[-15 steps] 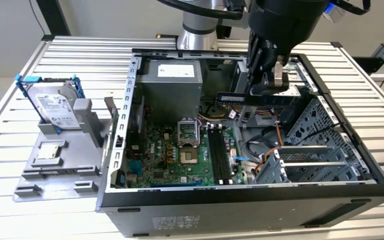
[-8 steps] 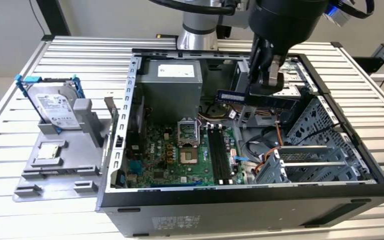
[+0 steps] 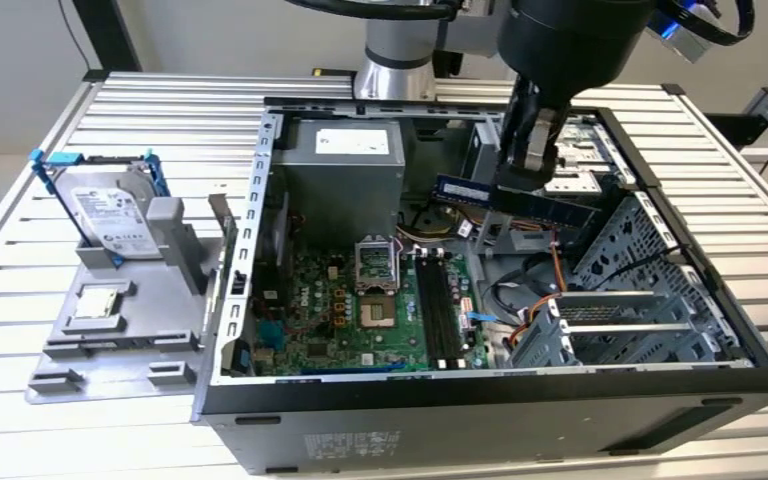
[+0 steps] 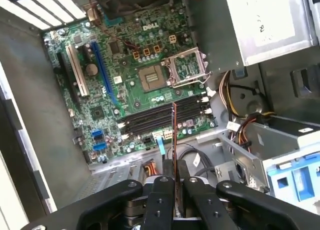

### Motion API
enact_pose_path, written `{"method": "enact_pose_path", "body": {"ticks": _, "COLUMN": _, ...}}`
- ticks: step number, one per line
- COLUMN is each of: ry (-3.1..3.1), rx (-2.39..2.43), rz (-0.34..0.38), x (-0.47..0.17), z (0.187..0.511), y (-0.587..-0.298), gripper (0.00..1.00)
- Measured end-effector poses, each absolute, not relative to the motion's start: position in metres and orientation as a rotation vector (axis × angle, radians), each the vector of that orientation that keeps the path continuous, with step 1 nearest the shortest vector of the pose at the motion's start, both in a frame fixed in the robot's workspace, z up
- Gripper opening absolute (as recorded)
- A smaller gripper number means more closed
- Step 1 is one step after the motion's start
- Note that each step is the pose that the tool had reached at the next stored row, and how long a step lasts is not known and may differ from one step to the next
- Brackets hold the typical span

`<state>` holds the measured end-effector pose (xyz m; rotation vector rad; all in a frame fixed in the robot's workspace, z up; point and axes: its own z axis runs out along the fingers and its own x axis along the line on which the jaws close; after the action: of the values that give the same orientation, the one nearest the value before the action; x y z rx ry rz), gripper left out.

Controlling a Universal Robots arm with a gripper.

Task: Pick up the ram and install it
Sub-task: 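Insert the ram into the slot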

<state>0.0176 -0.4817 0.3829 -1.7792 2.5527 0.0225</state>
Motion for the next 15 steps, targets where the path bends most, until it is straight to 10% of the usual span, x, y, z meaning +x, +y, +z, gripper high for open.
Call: {"method": "enact_pose_path", "body": {"ticks": 15, "ry": 2.693, "rx": -1.558, "rz": 0.020, "x": 0.0176, "z": 0.3829, "y": -0.4818, "gripper": 0.00}}
